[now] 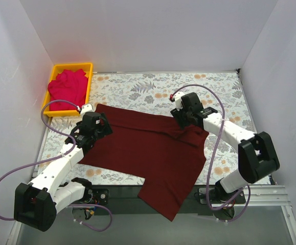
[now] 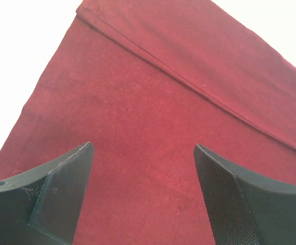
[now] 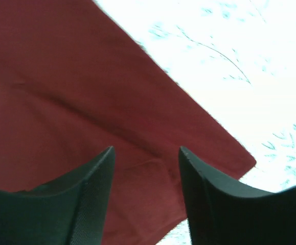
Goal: Fold and stack the t-shirts
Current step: Fold the tshirt
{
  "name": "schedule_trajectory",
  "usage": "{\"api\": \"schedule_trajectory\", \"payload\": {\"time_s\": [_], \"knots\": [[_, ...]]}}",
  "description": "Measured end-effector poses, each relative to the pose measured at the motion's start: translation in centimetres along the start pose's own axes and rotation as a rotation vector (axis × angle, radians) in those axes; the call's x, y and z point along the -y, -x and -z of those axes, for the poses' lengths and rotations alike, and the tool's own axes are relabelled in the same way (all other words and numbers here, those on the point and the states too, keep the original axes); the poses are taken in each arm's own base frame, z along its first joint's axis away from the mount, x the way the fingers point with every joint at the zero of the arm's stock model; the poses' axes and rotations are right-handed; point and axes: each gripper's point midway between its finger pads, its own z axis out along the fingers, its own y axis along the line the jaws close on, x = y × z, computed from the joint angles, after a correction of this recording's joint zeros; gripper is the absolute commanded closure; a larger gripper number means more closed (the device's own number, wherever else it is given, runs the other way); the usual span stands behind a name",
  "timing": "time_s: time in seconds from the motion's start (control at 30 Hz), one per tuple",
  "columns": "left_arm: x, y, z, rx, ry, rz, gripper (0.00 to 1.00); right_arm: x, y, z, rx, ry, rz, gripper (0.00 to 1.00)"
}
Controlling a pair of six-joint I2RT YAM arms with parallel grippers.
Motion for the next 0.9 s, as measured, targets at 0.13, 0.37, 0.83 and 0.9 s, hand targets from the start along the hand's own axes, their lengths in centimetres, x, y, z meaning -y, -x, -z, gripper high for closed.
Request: {"api": "schedule_trajectory", "payload": {"time_s": [0.13,0.37,0.83,0.9], "knots": [[0.0,-0.1,-0.1,-0.005,0.001,-0.002,0.21,-3.1,1.0,2.2,0.078,0.068,0.053,0.54],[0.0,-0.2,-0.1,-0.007,0.001,-0.006,0.21,-6.9,-2.2,1.5,0.013,0.161,0.112,0.58],[0.1,-0.2,-0.1,-0.011,-0.005,-0.009,0.21,-7.6,-5.3,-1.1,-0.108,0.171,0.13,0.58],[0.1,-0.2,-0.1,-0.011,-0.005,-0.009,0.21,-7.5,-5.2,-1.3,-0.106,0.167,0.131,0.58]]}}
